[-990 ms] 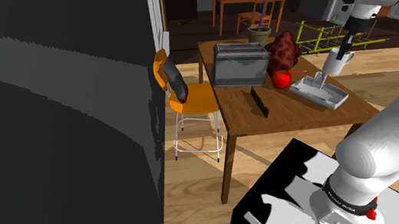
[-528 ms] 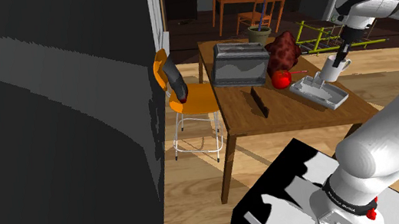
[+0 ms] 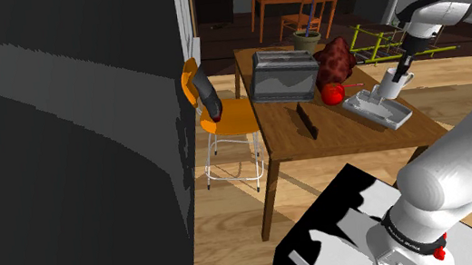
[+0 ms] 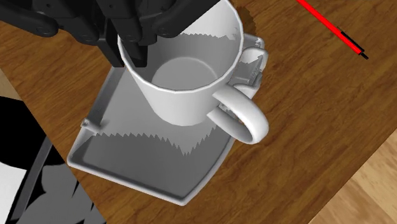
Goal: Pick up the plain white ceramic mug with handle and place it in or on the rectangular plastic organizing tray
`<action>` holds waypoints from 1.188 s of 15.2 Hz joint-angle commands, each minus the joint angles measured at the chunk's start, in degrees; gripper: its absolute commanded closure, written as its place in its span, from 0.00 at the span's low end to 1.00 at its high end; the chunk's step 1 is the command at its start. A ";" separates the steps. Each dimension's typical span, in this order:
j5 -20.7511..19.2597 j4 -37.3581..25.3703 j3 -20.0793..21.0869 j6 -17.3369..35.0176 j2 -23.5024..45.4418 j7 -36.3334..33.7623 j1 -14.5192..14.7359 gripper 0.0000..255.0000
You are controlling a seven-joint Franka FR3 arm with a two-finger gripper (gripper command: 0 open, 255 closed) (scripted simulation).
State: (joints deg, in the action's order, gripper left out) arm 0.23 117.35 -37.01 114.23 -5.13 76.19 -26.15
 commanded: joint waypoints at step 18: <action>-1.00 -5.87 0.36 -7.17 -1.63 -0.76 0.02 0.00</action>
